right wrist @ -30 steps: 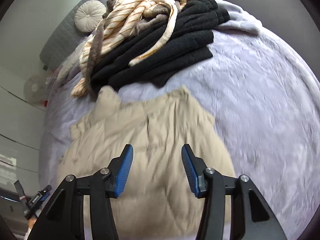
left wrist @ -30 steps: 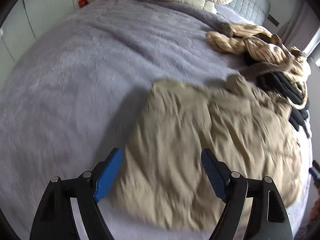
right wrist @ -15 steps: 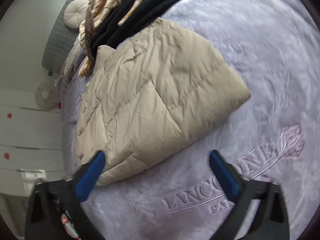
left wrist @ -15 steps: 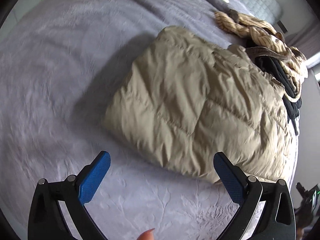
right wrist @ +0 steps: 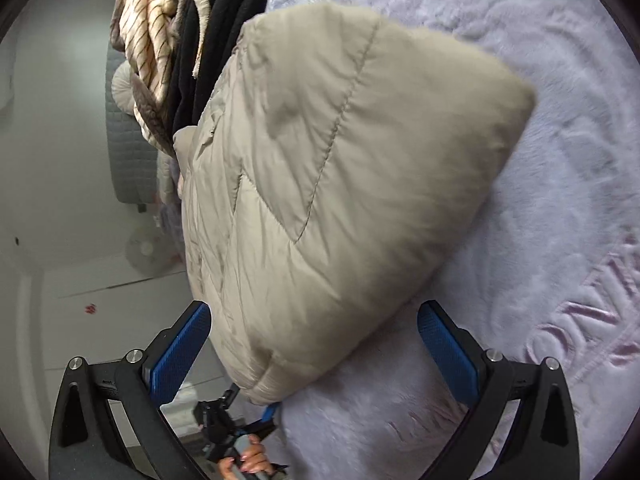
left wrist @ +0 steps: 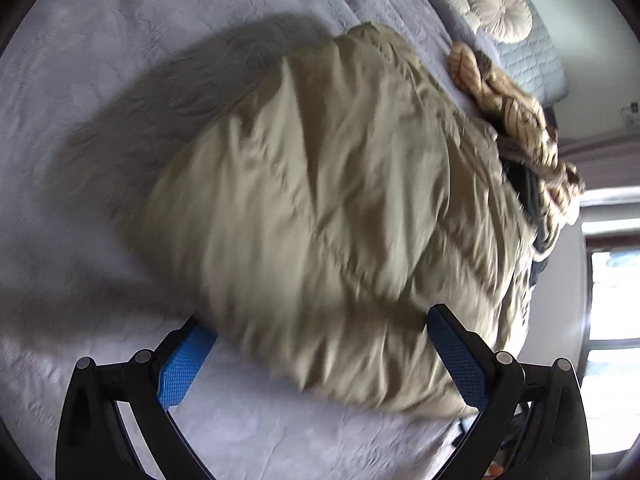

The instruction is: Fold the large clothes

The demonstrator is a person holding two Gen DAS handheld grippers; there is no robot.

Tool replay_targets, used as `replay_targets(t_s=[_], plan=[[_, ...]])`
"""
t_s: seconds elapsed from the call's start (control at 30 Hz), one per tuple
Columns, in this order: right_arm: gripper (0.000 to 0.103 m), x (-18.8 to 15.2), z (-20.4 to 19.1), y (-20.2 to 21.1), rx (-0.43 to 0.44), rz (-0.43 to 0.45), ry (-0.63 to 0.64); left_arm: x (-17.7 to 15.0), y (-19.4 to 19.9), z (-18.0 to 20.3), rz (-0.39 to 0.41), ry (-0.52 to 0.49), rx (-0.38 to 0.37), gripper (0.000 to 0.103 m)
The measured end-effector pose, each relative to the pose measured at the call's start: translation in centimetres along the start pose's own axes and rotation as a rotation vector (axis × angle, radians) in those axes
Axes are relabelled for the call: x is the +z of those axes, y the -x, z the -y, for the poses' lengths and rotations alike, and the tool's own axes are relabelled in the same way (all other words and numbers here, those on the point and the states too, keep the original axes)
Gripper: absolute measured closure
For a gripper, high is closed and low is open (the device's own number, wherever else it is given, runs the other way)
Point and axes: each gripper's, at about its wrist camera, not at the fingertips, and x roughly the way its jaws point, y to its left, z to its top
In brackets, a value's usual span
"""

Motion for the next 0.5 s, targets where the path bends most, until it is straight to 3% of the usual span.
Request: replay_targets(t_s=[0.13, 0.27, 0.3, 0.33, 0.4, 0.43, 0.47, 0.5], plan=[[0.0, 0.4, -0.2, -2.2, 0.065, -0.018, 0.007, 1.6, -1.4, 0.1, 0.023, 0.034, -0.003, 0.0], [0.0, 1.1, -0.9, -3.9, 0.076, -0.004, 0.012, 2.8, -2.3, 0.1, 0.06, 0.092, -0.003, 0.0], [0.0, 1.2, -0.9, -4.1, 0.081, 0.0, 0.002, 2.9, -2.3, 0.1, 0.073, 0.11, -0.003, 0.012], [0.0, 1.4, -0.9, -4.2, 0.086, 0.004, -0.014, 3.1, -2.3, 0.2, 0.081, 0.118, -0.012, 0.035], [0.004, 1.4, -1.0, -4.1, 0.096, 0.004, -0.039, 3.2, -2.2, 0.3, 0.076, 0.124, -0.044, 0.059], [0.029, 1.5, -0.8, -3.7, 0.091, 0.002, -0.048, 3.2, -2.0, 0.3, 0.081, 0.118, -0.055, 0.073], [0.056, 1.5, -0.6, -3.6, 0.086, -0.008, -0.058, 3.1, -1.6, 0.6, 0.086, 0.101, -0.068, 0.077], [0.06, 1.4, -0.5, -3.4, 0.098, -0.014, -0.07, 2.9, -1.1, 1.0, 0.091, 0.077, -0.076, 0.082]])
